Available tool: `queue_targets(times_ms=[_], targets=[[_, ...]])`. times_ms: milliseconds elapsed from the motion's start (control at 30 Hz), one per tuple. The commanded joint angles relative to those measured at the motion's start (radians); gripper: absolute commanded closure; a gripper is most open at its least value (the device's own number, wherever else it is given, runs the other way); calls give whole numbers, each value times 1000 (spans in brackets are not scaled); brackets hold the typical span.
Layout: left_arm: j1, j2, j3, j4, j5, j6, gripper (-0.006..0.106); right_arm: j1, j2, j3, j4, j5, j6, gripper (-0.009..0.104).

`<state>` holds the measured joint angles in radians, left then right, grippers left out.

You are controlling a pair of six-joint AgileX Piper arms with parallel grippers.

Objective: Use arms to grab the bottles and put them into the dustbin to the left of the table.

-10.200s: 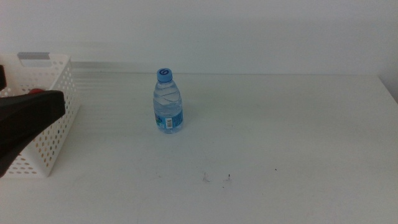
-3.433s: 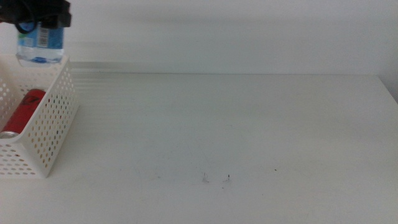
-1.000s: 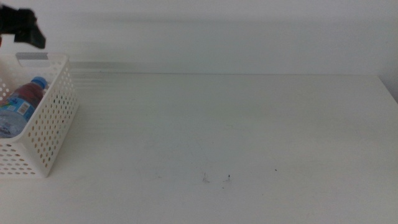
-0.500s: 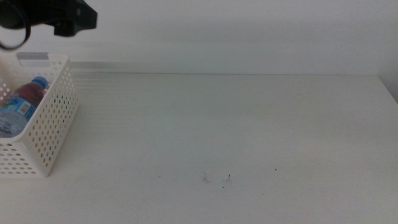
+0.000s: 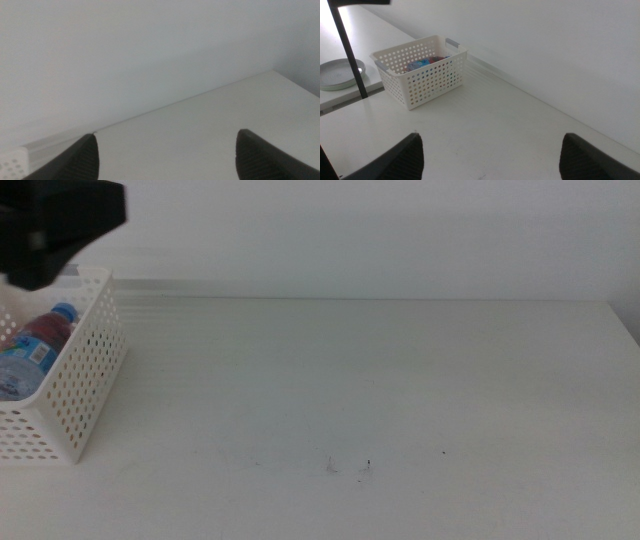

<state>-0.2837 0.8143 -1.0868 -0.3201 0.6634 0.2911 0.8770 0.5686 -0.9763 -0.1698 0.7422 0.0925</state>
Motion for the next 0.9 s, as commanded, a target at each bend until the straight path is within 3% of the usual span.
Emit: queue_targets(times_ms=[0, 533, 700, 800, 867], targets=[[-6, -35, 8, 17, -9, -5, 7, 0, -4, -5, -5, -9, -2, 13], [-6, -72, 8, 40, -9, -5, 7, 0, -4, -5, -5, -9, -2, 13], [-1, -134, 171, 88, -328, -5, 7, -31, -52, 176, -11, -154, -3, 13], [35, -224, 340, 208, -397, -5, 7, -115, -67, 331, 67, -201, -3, 13], [75, -296, 450, 210, -378, -5, 7, -213, -74, 431, 138, -273, -3, 13]])
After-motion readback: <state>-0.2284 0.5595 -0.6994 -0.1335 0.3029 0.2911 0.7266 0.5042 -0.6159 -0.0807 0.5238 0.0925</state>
